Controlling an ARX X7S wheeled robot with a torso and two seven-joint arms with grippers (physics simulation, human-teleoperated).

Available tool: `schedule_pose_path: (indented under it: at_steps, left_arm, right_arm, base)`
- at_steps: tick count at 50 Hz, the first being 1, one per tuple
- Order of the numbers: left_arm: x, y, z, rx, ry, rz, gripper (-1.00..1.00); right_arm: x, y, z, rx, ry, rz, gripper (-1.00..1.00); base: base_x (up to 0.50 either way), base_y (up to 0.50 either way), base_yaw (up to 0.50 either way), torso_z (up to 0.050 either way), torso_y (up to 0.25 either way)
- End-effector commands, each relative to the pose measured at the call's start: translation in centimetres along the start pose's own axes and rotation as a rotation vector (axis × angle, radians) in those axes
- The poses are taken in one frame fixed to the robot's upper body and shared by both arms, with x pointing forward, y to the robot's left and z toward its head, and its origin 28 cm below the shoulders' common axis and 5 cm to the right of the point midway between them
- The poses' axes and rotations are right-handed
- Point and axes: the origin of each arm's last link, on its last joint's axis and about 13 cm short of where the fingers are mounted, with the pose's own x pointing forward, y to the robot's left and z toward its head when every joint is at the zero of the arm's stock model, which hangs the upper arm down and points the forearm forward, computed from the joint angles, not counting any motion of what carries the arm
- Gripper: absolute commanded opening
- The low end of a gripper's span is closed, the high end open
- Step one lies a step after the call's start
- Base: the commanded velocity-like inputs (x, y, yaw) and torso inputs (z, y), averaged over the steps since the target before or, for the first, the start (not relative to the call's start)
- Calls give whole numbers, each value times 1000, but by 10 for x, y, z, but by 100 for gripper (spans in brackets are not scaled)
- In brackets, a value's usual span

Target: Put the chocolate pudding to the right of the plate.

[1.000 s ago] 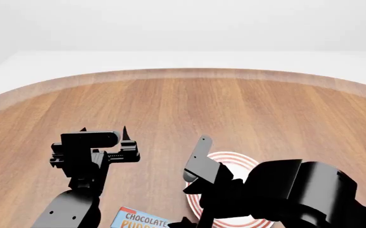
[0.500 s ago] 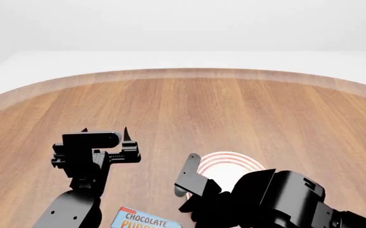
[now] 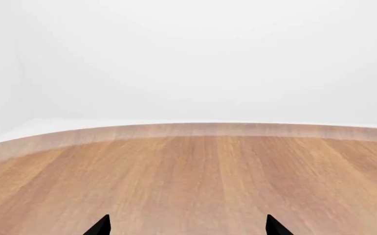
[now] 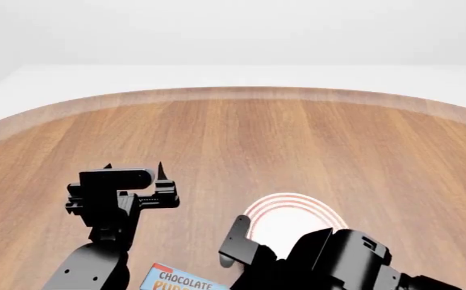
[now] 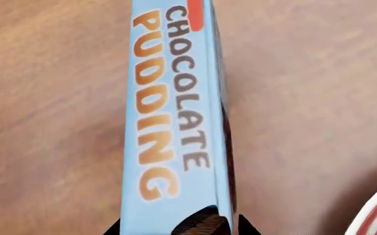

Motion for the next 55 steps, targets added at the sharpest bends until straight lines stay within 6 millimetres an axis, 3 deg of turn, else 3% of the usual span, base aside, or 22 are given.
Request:
schedule_pose_path:
  at_steps: [1,17,28,42,46,48,55]
  left_arm:
    - [-1,-1,0,-1,1,-3,100]
    - [0,-1,-1,2,1,-5,100]
    - [0,0,-2,0,2,-3,100]
    - [-1,0,0,1,0,-2,100]
    - [-1,0,1,3,-1,-3,100]
    - [-1,0,1,1,-2,-3,100]
    - [-1,0,1,0,-3,-4,100]
  right_arm:
    - [10,0,-9,14,45,7,-100]
    - [3,0,-5,7,21,-35,-100]
    - [-37,11,9,-15,-57,-140,-100]
    - [-51,6,14,16,-95,-190,-100]
    - [-66,0,20,63,-131,-254,-100]
    - [-83,-10,26,142,-158,-336,-100]
    - [-101,-23,24,250,-215,-436,-100]
  base:
    - [0,0,0,0,0]
    - [0,1,1,0,0]
    - [0,0,0,0,0]
    - [0,0,0,0,0]
    - [0,0,0,0,0]
    - [0,0,0,0,0]
    - [0,0,0,0,0]
